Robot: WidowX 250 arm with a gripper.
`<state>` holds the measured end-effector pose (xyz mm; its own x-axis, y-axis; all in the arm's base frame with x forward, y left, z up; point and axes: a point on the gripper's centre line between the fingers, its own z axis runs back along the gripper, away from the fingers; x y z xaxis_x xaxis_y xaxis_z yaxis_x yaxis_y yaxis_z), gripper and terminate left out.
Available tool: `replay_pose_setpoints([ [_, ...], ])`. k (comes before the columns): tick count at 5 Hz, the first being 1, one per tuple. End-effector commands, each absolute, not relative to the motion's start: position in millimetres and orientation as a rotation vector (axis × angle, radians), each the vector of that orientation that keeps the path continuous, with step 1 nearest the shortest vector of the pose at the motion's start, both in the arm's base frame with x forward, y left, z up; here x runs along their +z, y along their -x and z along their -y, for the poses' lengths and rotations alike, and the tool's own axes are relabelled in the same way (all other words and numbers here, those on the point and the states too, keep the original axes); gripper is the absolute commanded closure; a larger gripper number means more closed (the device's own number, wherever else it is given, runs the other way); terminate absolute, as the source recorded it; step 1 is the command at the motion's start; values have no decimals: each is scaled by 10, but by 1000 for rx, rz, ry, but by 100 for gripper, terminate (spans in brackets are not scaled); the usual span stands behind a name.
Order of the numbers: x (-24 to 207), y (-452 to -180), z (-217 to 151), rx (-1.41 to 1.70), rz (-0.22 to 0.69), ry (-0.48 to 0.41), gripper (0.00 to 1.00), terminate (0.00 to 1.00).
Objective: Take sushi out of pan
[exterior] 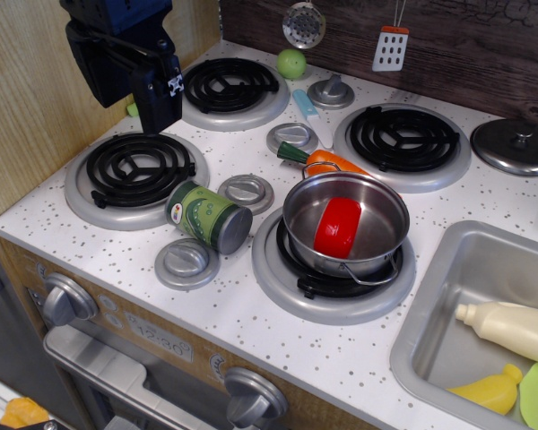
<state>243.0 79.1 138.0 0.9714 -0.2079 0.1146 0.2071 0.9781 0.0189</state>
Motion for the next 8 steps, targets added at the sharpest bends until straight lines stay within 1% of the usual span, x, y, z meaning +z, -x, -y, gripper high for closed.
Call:
replay_pose_setpoints([
  [1, 1380, -2430, -791, -209, 116, -7, 0, 0],
  [2, 1478, -2529, -508, -117, 97, -28, 0, 0],
  [3, 1534, -2631, -241, -51, 99, -27, 0, 0],
  [4, 1425, -2726, 61, 12, 112, -27, 0, 0],
  [5, 1251, -2817, 297, 27, 136, -37, 0, 0],
  [6, 1089, -2876, 447, 60, 147, -61, 0, 0],
  [8, 835, -2933, 523, 79, 178, -57, 0, 0],
])
